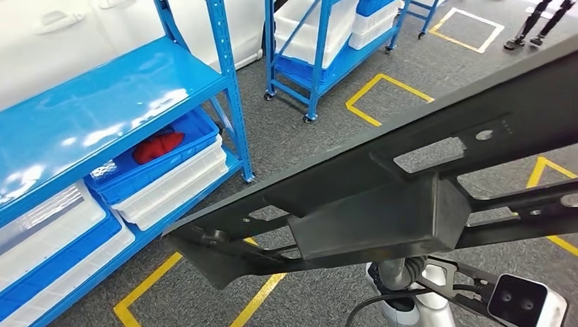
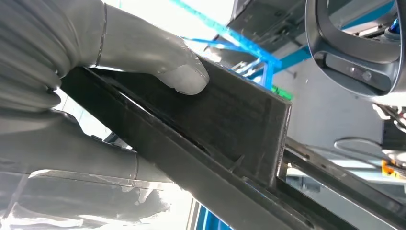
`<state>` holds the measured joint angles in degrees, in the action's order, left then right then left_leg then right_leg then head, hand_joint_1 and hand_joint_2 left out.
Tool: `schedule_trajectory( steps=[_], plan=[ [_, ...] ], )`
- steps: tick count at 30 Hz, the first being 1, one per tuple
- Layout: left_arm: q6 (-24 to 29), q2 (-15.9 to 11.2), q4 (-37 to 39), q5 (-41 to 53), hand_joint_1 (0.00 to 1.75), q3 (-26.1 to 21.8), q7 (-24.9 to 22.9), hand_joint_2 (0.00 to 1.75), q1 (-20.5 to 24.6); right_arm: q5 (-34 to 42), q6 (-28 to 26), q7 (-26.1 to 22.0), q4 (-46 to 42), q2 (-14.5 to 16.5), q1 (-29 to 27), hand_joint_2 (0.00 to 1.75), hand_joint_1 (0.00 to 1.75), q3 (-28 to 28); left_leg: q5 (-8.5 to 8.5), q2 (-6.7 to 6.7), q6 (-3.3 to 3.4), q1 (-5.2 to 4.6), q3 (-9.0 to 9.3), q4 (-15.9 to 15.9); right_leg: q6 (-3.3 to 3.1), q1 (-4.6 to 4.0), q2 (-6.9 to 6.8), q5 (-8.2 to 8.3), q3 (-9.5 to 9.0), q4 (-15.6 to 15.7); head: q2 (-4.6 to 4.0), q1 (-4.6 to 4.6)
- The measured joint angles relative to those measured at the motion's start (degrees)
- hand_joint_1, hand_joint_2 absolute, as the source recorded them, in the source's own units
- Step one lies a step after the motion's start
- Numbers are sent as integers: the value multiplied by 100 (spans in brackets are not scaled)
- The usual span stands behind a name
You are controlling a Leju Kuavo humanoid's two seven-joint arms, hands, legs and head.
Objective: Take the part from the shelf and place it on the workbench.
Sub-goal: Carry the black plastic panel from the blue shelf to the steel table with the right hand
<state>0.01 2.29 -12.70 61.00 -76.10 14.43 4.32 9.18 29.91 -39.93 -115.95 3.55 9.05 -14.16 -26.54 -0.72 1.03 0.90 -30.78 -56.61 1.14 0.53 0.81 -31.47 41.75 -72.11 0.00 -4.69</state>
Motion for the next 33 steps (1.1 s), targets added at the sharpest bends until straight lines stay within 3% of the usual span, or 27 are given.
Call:
schedule_trajectory(
  steps=[1,2,4,5,7,8,10,12,14,16,17,18,19,21,23,25,27,29,31,32,33],
  plan=[
    [2,-20,0,0,0,-10,0,175,-9,3,1,0,12,1,-14,175,175,25,-6,-81,1,-4,0,-1,16,17,-28,-47,109,-220,0,-1],
    [4,-38,-1,0,0,-17,0,175,-11,6,4,0,23,1,-24,175,175,48,-13,-157,-4,-6,3,-3,27,32,-50,10,114,-235,0,-1],
    [25,-67,-2,-12,0,-30,3,175,-4,22,26,0,37,4,-38,175,175,92,-36,-285,-33,-8,28,-7,22,46,-179,359,-232,390,0,-1],
    [44,-83,-2,-26,0,-41,6,175,-3,34,56,0,40,15,-45,175,175,115,-57,-338,-58,-22,47,-13,-5,25,-337,498,-462,810,0,-1],
    [83,-112,-3,-53,0,-74,14,175,-7,56,126,-1,41,59,-70,175,175,161,-94,-431,-119,-53,80,-25,-86,-24,-537,620,-726,1315,0,-1],
    [97,-125,-4,-59,0,-92,16,175,-9,62,157,-1,41,86,-86,175,175,186,-109,-484,-150,-68,92,-28,-126,-51,-549,604,-737,1365,0,-1],
    [108,-144,-6,-59,0,-113,18,175,-4,67,188,-1,39,125,-118,175,175,234,-147,-553,-214,-59,116,-37,-192,-44,-399,625,-719,1378,0,-1],
    [110,-163,-8,-49,0,-119,21,175,1,55,197,-1,36,172,-131,175,175,270,-338,-348,-267,-31,42,-267,-265,-12,-265,655,-726,1415,0,-1],
    [105,-192,-10,-23,0,-121,27,175,-12,1,169,-1,31,227,-146,175,175,283,-718,-61,-293,-14,-260,-958,-313,-6,-124,669,-729,1426,0,-1],
    [85,-227,-13,10,0,-121,33,175,-30,-90,104,0,6,260,-189,175,175,286,-955,16,-302,-13,-605,-1656,-327,-21,38,672,-727,1417,0,-1],
    [72,-244,-13,26,0,-121,36,175,-33,-125,74,0,-14,269,-209,175,175,287,-909,23,-301,-13,-667,-1741,-327,-25,121,672,-727,1407,0,-1],
    [62,-258,-14,37,0,-121,36,175,-30,-152,51,0,-35,276,-224,175,175,289,-751,30,-294,-11,-621,-1588,-325,-26,202,671,-729,1394,0,-1],
    [54,-272,-14,46,0,-121,37,175,-25,-167,33,0,-57,282,-230,175,175,289,-516,75,-285,-5,-477,-1228,-318,-25,280,667,-729,1377,0,-1],
    [39,-304,-16,65,0,-120,35,175,-13,-194,-11,0,-99,289,-232,175,175,290,-179,317,-254,13,-168,-471,-280,-28,425,658,-710,1334,0,-1],
    [32,-338,-18,79,0,-118,28,175,2,-254,-101,0,-148,288,-237,175,175,283,-118,459,-210,8,-48,-166,-209,-22,546,671,-670,1320,0,-1],
    [35,-367,-19,87,0,-115,24,175,28,-328,-230,0,-207,277,-251,175,175,269,-89,355,-141,7,-30,-127,-130,-9,641,700,-643,1336,0,-1],
    [37,-392,-24,85,0,-114,25,175,55,-363,-309,-1,-264,243,-266,175,175,260,-39,231,-56,24,-9,-70,-73,-22,471,589,-558,1178,0,0],
    [35,-413,-30,78,0,-114,26,175,48,-367,-317,-1,-297,194,-278,175,175,254,-22,91,1,8,-5,-42,-33,-25,140,241,-272,578,0,1],
    [20,-434,-33,64,0,-115,28,175,26,-367,-303,0,-304,148,-286,175,175,251,-30,-62,19,-20,-11,-44,0,1,-8,-55,69,-133,0,1],
    [10,-443,-33,56,0,-116,30,175,26,-367,-298,0,-304,132,-288,175,175,251,-36,-136,18,-29,-12,-45,8,11,-33,-61,130,-267,0,1],
    [2,-449,-33,50,0,-116,32,175,33,-367,-296,0,-304,119,-288,175,175,251,-44,-205,13,-34,-8,-46,9,18,-58,32,78,-185,0,1]
  ],
)
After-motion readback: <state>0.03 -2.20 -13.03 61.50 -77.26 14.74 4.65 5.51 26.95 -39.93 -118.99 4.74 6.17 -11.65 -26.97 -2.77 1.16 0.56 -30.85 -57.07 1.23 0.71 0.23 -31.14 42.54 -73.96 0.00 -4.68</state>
